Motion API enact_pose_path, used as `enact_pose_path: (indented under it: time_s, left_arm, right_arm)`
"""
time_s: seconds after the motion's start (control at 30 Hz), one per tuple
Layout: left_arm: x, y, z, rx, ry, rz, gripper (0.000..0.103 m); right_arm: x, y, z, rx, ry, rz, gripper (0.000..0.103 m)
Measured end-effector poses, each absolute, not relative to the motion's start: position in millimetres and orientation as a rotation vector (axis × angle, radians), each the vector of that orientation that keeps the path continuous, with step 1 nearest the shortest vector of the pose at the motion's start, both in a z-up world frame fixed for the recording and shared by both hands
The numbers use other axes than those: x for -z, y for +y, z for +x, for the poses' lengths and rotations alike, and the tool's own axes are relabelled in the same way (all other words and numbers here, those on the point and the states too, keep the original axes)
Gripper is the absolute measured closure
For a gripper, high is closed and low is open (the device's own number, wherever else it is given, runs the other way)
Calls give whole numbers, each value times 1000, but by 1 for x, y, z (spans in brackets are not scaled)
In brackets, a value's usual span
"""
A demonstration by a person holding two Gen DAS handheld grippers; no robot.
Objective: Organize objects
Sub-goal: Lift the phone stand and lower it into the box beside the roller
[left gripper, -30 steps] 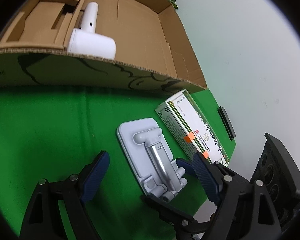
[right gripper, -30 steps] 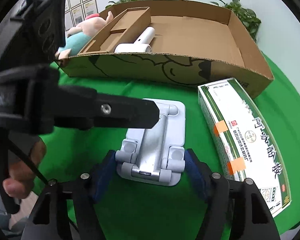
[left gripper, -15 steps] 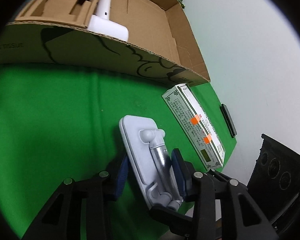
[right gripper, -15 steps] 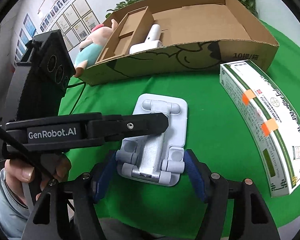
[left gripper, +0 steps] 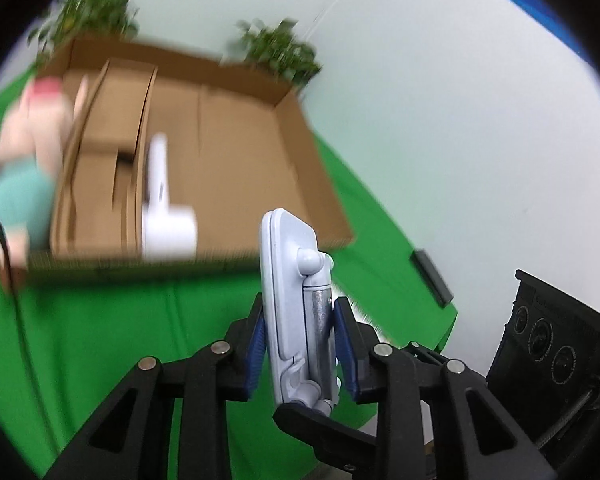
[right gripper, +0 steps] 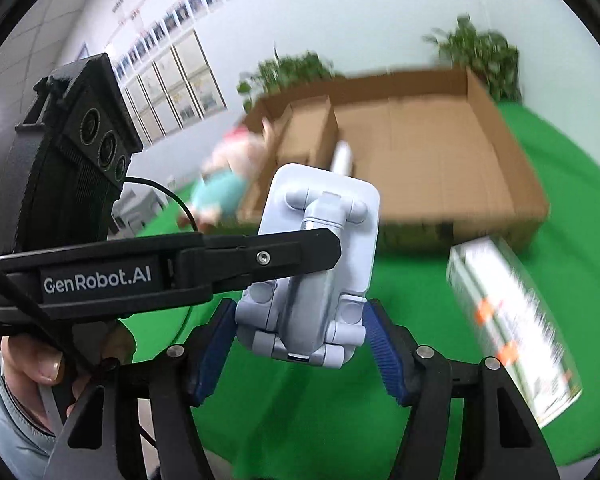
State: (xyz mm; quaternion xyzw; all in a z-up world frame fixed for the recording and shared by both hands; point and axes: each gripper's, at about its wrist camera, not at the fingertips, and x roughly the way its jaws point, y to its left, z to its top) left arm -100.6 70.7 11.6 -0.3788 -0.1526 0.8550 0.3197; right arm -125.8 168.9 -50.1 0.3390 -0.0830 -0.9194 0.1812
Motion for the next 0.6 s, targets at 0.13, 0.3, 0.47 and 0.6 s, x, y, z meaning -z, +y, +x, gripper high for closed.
enact_pose_path:
  time_s: [0.13,0.3,0.47,0.6]
  left_arm:
    - [-73,73,-99,-2313,-298,-869,73]
    - [-147,86,-112,-2378,-195,-738,73]
    - [-204,88,-128,-2412,-168,-665,74]
    - [-229,85,-135,-2404,-179,-630,74]
  right_arm:
    - [1,168,-128,2637,-223,794,41]
    - [-65,174,-143,2654,-199,640,41]
    - [-123,178,-174,2649,-161,565,41]
    - [-158,178,-189,2668,-128,526,41]
